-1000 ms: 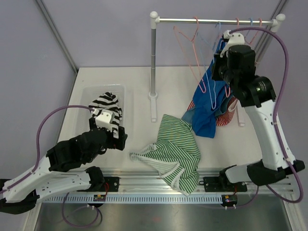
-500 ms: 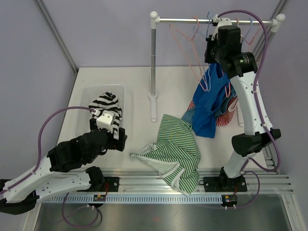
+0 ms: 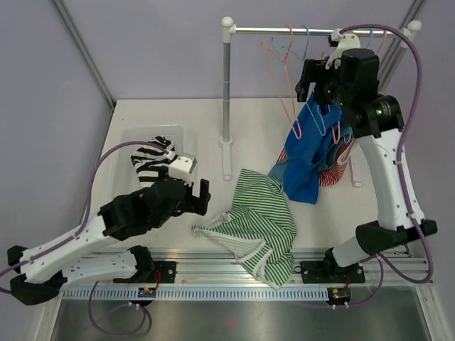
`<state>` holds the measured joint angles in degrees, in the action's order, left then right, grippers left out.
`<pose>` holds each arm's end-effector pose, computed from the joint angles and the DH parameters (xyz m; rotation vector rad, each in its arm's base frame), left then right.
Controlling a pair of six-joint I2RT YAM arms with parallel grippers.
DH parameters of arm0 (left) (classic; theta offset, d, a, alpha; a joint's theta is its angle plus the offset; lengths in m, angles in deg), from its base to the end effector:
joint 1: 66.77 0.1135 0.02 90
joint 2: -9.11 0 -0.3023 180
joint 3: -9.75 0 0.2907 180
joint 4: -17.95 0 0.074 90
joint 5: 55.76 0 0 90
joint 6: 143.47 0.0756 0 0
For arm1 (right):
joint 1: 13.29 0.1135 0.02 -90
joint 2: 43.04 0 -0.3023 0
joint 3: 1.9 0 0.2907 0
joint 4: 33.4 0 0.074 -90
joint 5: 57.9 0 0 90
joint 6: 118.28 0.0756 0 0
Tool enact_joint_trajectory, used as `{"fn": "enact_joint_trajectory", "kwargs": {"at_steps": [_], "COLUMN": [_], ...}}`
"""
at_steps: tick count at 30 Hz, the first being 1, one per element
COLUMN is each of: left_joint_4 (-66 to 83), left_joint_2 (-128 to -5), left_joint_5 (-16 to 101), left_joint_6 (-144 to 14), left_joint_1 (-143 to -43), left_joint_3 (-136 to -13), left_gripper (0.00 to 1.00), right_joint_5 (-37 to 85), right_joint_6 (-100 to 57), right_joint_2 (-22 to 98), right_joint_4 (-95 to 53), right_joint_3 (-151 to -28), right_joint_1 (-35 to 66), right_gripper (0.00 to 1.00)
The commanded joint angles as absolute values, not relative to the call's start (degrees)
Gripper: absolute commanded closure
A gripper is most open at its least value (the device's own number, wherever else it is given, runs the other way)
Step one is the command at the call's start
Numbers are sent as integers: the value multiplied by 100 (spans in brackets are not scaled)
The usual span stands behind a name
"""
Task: Remove the tank top from the hanger
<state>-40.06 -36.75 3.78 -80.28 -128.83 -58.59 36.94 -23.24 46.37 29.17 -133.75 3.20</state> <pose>0.1235 -0.1511 0.3607 0.3544 2.0847 -0.3475 0.3582 0.0994 0.5606 -0.1354 1.9198 0.1711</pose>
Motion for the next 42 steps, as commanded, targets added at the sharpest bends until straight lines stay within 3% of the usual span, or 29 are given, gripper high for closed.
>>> {"fn": "enact_joint_trajectory", "kwargs": {"at_steps": [1, 5, 9, 14, 20, 28, 31, 32, 34, 35, 36, 42], "left_joint_4": [-3079, -2579, -2034, -1690, -1356, -1364, -1268, -1216, -1215, -1311, -1373, -2531], "left_joint_2": [-4483, -5441, -6531, -7938, -9220, -10198, -10242, -10198, -10032, -9944, -9813, -8232], "left_joint_5": [541, 584, 1023, 1401, 1954, 2009, 2070, 2035, 1922, 1834, 1729, 130], "left_joint_6": [-8221, -8204, -8230, -8256, -8282, -8414, -8502, -8528, -8555, -8572, -8590, -8810], "left_joint_1": [-13188, -13514, -13664, -13849, -13893, -13910, -13919, -13910, -13910, -13910, -13919, -13901], "left_joint_3": [-6280, -6570, -6807, -7176, -7511, -7591, -7362, -7292, -7117, -7081, -7028, -6869], "left_gripper": [1, 1, 1, 1, 1, 1, 23, 44, 63, 84, 98, 100], "right_joint_5": [3475, 3482, 2932, 2183, 1409, 1338, 1215, 1197, 1145, 1110, 1101, 1101], "right_joint_6": [-2187, -1967, -1668, -1405, -1457, -1633, -1633, -1642, -1633, -1642, -1642, -1677], "right_joint_2": [3670, 2607, 1036, -118, -814, -955, -1078, -1122, -1175, -1184, -1219, -1245], "right_joint_4": [2791, 2669, 2361, 2422, 2378, 2615, 2589, 2563, 2536, 2545, 2545, 2563], "right_joint_3": [-13081, -12475, -11256, -10332, -9258, -8984, -9002, -9002, -9010, -9028, -9037, -9098], "right_joint_1": [315, 323, 323, 332, 323, 332, 323, 332, 323, 332, 323, 332], "right_gripper": [12, 0, 1, 1, 1, 0, 1, 1, 0, 1, 0, 0]}}
